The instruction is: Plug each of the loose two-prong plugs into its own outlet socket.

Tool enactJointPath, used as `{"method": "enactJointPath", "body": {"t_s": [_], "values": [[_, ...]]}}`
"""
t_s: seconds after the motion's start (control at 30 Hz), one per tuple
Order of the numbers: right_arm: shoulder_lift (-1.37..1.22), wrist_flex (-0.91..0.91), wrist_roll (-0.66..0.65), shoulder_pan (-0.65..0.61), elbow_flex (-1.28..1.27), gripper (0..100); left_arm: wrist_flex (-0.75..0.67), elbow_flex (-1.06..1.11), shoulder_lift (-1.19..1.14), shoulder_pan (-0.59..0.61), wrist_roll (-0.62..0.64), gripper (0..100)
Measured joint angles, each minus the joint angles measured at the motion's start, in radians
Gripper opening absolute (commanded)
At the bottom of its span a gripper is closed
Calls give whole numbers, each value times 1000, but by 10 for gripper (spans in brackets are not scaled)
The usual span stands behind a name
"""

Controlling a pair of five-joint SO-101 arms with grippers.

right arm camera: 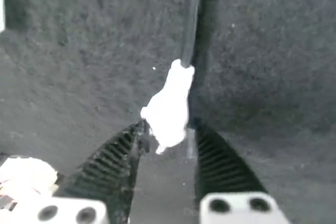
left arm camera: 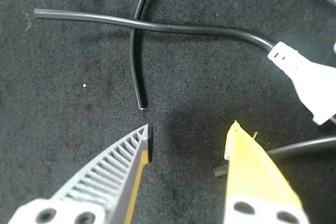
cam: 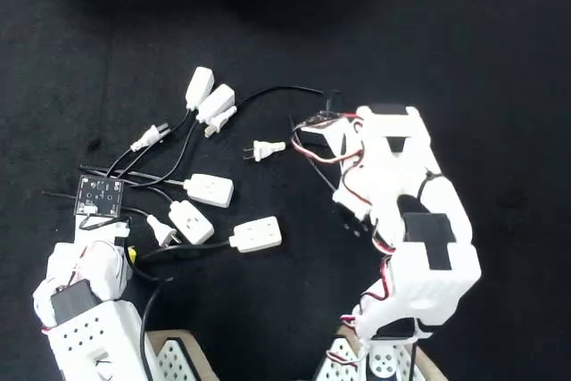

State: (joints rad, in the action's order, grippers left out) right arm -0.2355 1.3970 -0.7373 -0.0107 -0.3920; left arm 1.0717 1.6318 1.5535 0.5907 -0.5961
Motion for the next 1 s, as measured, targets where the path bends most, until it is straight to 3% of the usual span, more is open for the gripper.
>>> {"method": "enactJointPath", "body": {"t_s": [0.33, 0.53, 1.0], "values": [[0, 12, 94, -98, 20, 43, 0, 0, 0, 0, 0, 234], [0, 12, 166, -120, 44, 154, 0, 0, 0, 0, 0, 234], [-8, -44, 290, -138, 46, 121, 0, 0, 0, 0, 0, 234]]}}
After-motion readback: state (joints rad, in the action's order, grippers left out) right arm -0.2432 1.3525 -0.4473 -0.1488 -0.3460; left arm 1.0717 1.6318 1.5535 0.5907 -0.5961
